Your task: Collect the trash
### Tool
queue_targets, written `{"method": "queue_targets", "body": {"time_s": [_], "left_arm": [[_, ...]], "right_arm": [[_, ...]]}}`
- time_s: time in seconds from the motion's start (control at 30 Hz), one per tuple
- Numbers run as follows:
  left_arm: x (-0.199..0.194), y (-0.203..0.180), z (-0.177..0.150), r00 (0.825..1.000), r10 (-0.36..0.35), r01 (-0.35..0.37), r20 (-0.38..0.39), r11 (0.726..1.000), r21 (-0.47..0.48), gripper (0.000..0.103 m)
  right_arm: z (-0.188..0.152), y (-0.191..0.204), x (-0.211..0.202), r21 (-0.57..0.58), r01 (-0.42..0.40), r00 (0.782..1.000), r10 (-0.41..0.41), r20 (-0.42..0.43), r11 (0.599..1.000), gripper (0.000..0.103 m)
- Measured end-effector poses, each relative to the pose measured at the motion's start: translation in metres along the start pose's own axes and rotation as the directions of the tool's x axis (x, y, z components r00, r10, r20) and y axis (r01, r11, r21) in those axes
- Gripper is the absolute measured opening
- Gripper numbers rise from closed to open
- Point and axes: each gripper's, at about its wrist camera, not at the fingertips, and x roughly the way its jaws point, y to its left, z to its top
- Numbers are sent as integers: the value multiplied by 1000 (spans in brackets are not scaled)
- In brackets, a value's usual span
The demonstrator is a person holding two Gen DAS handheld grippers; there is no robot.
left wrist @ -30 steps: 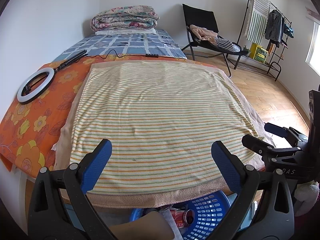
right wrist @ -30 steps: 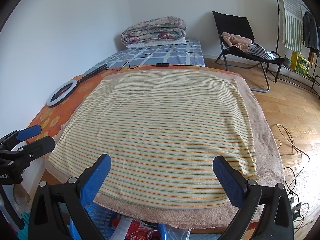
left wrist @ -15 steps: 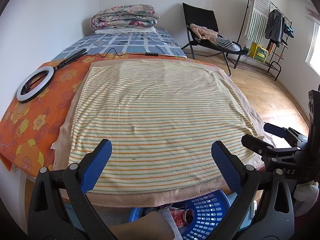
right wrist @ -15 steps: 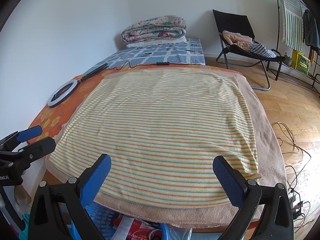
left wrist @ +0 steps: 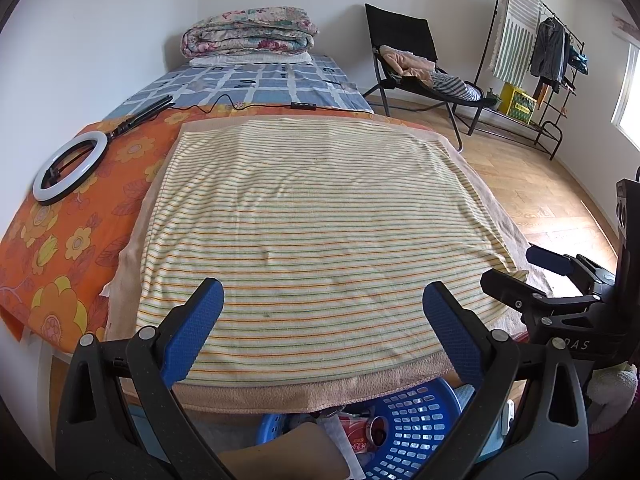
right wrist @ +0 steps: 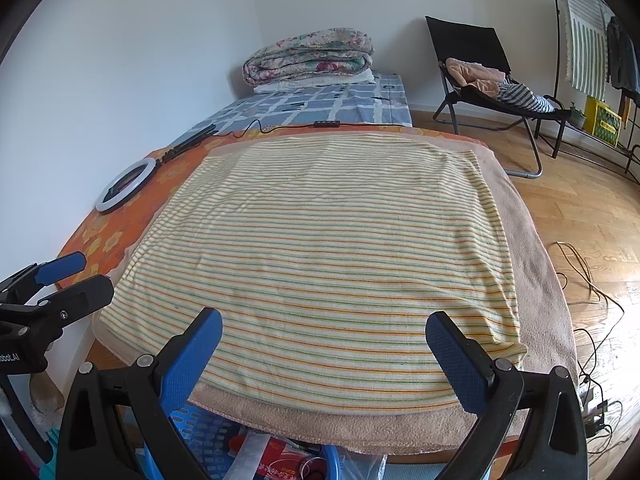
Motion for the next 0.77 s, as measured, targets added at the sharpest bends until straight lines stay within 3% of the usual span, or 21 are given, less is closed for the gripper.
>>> {"method": "queue_targets", "body": {"time_s": [0.77], "left_arm": [[1,-3,-11,999,31,-31,9,999,30,101]], "right_arm": [[-1,-1,0,1,-6,1000,6,-4,1000,103]]}}
